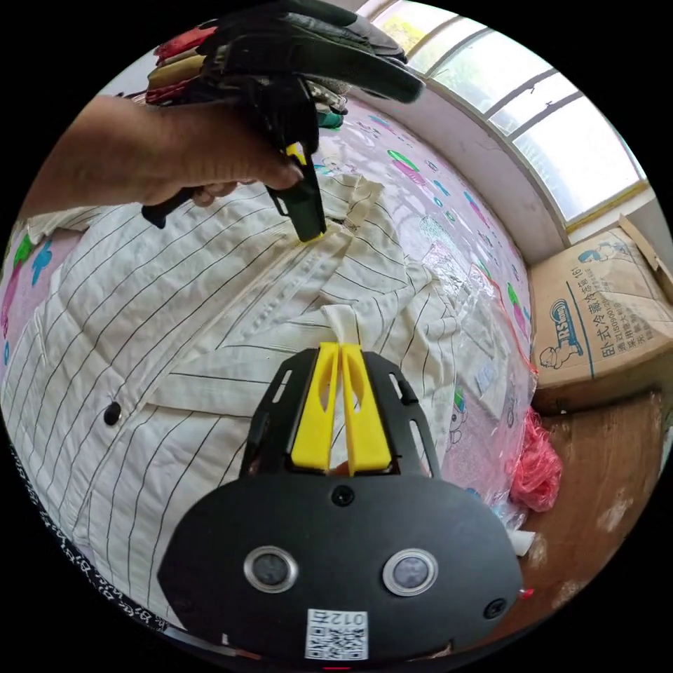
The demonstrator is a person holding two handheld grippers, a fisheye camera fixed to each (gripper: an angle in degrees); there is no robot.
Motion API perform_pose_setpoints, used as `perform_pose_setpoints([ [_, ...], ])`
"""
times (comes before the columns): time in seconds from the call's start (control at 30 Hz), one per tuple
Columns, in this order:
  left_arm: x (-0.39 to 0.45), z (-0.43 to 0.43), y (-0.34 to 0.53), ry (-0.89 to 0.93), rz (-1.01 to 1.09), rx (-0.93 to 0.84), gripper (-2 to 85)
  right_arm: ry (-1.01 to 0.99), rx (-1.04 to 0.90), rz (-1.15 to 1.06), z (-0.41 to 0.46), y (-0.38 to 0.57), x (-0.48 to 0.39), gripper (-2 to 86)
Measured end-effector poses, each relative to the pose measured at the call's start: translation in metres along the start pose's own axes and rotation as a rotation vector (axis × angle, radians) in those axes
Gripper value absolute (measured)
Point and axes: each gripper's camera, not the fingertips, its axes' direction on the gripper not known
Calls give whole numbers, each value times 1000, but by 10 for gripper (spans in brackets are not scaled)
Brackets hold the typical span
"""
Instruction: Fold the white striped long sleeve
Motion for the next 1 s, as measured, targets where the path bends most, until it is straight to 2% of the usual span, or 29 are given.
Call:
perform_pose_setpoints([
  [0.1, -57, -19, 20, 233, -116, 74, 16, -142, 44, 84, -10, -2, 25, 13],
  [0.17, -114, -31, 51, 536, -216, 219, 8, -296, 94, 216, -24, -3, 54, 8],
  [0.27, -185, -30, 103, 885, -345, 443, 5, -441, 168, 342, -36, -9, 81, 6],
  [0.37, -229, -24, 142, 1022, -397, 574, 4, -591, 204, 471, -28, -28, 98, 8],
  [0.43, -244, -21, 154, 1064, -396, 596, 3, -678, 209, 539, -14, -43, 101, 11],
  [0.5, -255, -21, 158, 1107, -376, 612, 3, -766, 72, 515, 13, -67, 90, 15],
  [0.53, -260, -23, 158, 1123, -354, 621, 3, -831, -81, 416, 32, -83, 76, 17],
  [0.6, -265, -27, 155, 1132, -322, 620, 3, -799, -132, 321, 33, -87, 68, 20],
  [0.77, -285, -26, 152, 1179, -293, 624, 2, -603, 95, 210, -36, -82, 119, 52],
  [0.87, -294, -18, 157, 1201, -316, 637, 3, -401, 62, 172, -37, -109, 145, 88],
  [1.0, -302, -9, 164, 1219, -353, 652, 3, -315, 35, 84, -27, -154, 152, 98],
])
